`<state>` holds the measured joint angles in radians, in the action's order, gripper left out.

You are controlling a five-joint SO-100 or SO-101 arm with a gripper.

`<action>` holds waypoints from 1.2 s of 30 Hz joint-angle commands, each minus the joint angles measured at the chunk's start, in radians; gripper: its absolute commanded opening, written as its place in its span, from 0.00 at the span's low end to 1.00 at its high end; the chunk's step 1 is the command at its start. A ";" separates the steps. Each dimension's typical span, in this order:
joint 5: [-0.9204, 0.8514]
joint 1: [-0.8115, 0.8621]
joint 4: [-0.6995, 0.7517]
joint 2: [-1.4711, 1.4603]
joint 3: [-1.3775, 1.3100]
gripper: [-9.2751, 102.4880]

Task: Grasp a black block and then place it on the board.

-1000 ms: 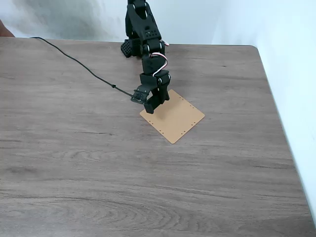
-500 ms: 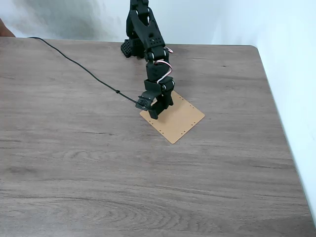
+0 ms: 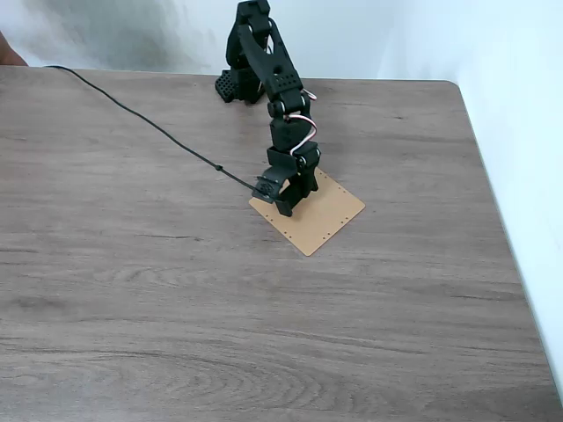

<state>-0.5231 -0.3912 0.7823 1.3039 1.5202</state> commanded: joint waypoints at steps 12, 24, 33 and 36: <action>-0.023 -0.067 -0.020 0.031 -0.048 0.24; -0.032 -0.067 0.057 0.167 -0.029 0.25; -0.025 0.051 0.077 0.581 0.181 0.08; -0.009 0.117 0.061 0.678 0.285 0.08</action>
<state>-0.5323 -0.3191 0.8514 1.8515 1.7380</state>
